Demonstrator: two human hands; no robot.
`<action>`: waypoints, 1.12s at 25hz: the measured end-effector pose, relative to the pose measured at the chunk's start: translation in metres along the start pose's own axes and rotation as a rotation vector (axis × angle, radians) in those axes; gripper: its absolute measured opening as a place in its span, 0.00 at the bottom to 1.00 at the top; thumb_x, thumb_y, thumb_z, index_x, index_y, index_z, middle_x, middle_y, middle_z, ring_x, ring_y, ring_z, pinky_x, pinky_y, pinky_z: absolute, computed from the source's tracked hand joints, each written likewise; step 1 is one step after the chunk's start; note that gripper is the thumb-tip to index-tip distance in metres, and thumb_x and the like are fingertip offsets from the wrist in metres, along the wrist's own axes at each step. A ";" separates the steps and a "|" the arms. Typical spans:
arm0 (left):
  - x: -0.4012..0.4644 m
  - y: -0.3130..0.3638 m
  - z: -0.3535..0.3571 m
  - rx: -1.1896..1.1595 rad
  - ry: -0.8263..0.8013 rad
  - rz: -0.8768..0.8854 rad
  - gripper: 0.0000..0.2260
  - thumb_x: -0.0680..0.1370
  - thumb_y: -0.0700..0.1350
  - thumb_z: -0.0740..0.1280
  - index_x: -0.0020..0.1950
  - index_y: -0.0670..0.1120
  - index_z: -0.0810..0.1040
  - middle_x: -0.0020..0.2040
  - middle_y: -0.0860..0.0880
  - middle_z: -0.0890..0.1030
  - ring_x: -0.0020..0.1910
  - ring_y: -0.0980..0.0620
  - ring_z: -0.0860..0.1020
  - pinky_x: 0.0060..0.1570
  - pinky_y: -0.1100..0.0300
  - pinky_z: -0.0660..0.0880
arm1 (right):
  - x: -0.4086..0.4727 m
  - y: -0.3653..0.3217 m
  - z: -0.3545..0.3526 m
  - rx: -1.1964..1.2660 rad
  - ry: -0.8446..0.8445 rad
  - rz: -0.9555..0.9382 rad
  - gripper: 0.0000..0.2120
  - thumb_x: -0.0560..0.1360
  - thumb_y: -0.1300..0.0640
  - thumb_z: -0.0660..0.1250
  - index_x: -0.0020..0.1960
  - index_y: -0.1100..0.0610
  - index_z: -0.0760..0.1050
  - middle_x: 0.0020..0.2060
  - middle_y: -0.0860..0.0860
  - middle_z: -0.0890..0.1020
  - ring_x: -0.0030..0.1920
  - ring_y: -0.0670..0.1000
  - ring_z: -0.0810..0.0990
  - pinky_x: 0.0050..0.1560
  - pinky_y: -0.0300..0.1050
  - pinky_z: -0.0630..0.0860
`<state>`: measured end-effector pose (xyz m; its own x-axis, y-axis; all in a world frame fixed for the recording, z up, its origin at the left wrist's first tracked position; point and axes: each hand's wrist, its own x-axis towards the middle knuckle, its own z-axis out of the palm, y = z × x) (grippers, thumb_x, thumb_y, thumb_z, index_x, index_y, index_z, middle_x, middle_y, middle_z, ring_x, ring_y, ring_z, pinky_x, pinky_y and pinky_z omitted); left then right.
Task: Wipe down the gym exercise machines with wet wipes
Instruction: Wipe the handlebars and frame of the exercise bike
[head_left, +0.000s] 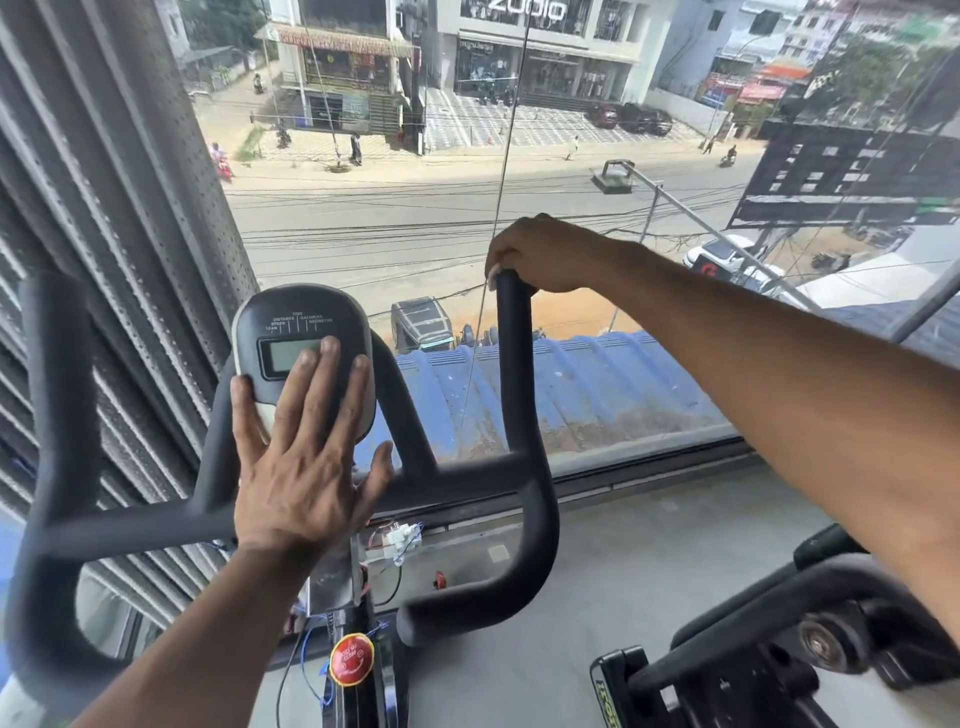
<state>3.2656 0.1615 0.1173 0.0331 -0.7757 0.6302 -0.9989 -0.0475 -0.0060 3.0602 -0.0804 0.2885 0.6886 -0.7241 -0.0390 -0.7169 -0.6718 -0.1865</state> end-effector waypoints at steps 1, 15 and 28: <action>0.000 0.000 0.000 0.001 -0.003 0.000 0.39 0.80 0.62 0.55 0.86 0.49 0.47 0.86 0.49 0.43 0.85 0.49 0.43 0.78 0.32 0.35 | -0.002 0.006 0.005 0.270 0.043 0.069 0.13 0.80 0.65 0.60 0.51 0.58 0.84 0.48 0.48 0.86 0.51 0.49 0.83 0.48 0.48 0.83; 0.000 0.004 -0.002 -0.031 -0.014 -0.002 0.38 0.80 0.62 0.54 0.86 0.49 0.46 0.86 0.50 0.41 0.84 0.51 0.41 0.78 0.31 0.37 | -0.016 0.010 0.088 1.843 0.136 0.217 0.27 0.79 0.46 0.50 0.58 0.67 0.76 0.45 0.62 0.81 0.44 0.61 0.80 0.47 0.52 0.76; 0.000 0.001 -0.002 -0.003 0.003 0.015 0.38 0.80 0.61 0.55 0.86 0.48 0.47 0.86 0.49 0.43 0.85 0.50 0.41 0.78 0.32 0.36 | -0.064 0.014 0.149 1.765 -0.059 0.256 0.42 0.76 0.24 0.51 0.52 0.63 0.79 0.45 0.59 0.79 0.47 0.60 0.80 0.54 0.56 0.74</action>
<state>3.2649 0.1633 0.1190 0.0183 -0.7745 0.6323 -0.9993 -0.0341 -0.0128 3.0227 -0.0205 0.1423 0.6208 -0.7406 -0.2572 0.1315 0.4218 -0.8971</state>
